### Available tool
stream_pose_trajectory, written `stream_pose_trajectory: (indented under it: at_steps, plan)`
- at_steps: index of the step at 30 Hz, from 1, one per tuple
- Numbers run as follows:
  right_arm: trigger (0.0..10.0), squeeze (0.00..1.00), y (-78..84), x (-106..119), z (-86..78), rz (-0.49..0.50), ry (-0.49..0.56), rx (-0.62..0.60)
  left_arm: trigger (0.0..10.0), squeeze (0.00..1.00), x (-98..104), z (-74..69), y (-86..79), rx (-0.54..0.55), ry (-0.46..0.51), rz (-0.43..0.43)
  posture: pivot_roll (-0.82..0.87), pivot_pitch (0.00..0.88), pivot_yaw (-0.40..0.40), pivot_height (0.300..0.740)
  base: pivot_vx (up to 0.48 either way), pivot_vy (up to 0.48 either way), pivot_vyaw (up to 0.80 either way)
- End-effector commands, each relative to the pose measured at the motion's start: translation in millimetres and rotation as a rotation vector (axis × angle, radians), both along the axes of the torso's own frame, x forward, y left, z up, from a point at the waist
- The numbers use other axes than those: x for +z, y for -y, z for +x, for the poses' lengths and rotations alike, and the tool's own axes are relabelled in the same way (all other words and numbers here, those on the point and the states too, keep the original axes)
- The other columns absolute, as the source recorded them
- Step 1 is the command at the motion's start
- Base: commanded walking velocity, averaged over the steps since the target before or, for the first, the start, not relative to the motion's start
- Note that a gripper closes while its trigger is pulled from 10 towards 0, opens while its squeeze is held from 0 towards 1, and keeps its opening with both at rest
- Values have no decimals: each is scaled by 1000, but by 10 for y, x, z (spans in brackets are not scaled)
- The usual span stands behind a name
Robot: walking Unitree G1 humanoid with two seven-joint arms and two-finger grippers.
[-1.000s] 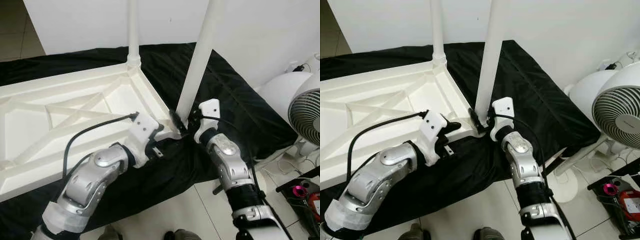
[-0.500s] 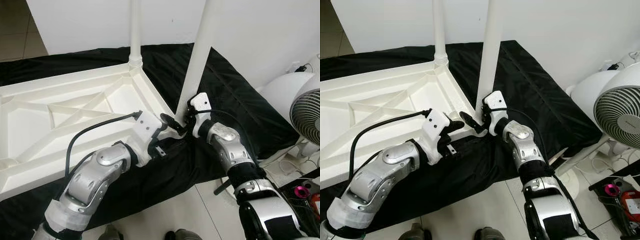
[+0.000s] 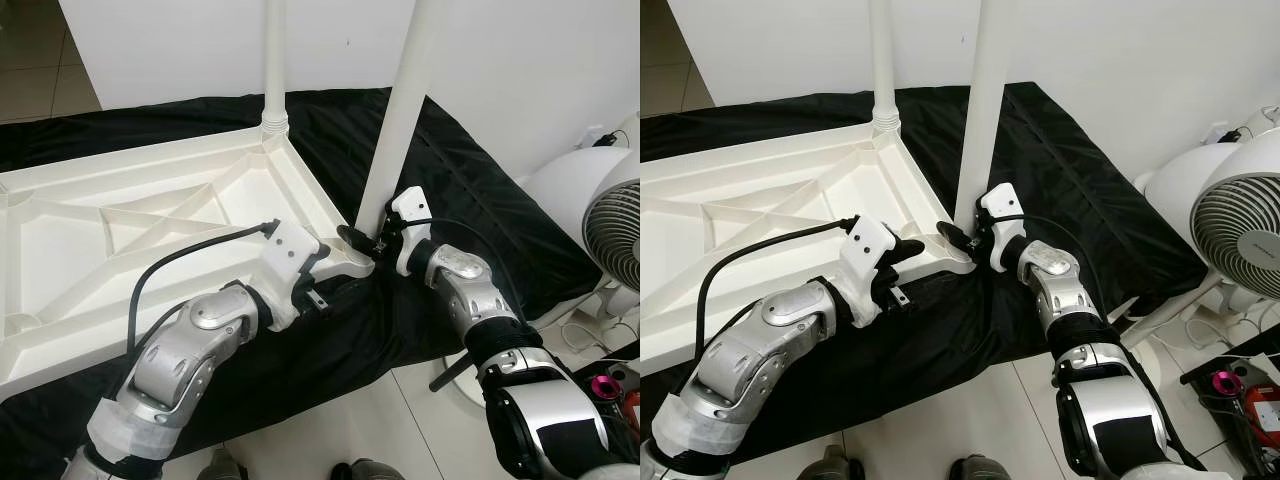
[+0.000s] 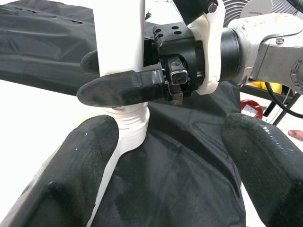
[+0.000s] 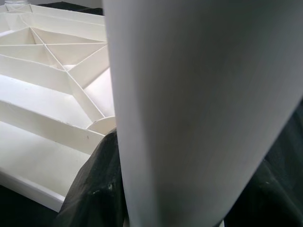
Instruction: Building children table
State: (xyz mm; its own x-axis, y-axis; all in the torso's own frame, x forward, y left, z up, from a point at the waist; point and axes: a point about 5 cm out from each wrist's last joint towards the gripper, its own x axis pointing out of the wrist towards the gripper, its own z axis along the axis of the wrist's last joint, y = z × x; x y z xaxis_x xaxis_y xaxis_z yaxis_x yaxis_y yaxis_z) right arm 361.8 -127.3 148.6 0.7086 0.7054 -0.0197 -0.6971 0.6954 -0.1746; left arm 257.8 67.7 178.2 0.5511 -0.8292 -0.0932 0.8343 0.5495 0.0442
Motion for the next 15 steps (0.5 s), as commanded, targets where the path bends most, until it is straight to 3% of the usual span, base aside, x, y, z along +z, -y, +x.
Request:
stream_pose_trajectory:
  at_steps: [1, 5, 12, 15]
  plan:
    - [10000, 0, 53, -88, -29, -16, -19, -27, 10000, 0, 2, 4, 2, -16, -1, 15, -61, 53, -33, 740, 0, 0, 0]
    - [10000, 0, 62, -101, -27, -4, -26, -64, 10000, 0, 0, 2, -3, -15, -2, 15, -61, 54, -36, 740, 0, 0, 0]
    - [10000, 0, 22, -153, -30, 62, -56, -349, 10000, 0, -9, -3, -1, -9, -5, 10, -61, 51, -53, 740, 0, 0, 0]
    - [10000, 0, -16, -150, -49, 80, -54, -390, 10000, 0, -12, -7, 0, -10, -4, 10, -63, 49, -57, 740, 0, 0, 0]
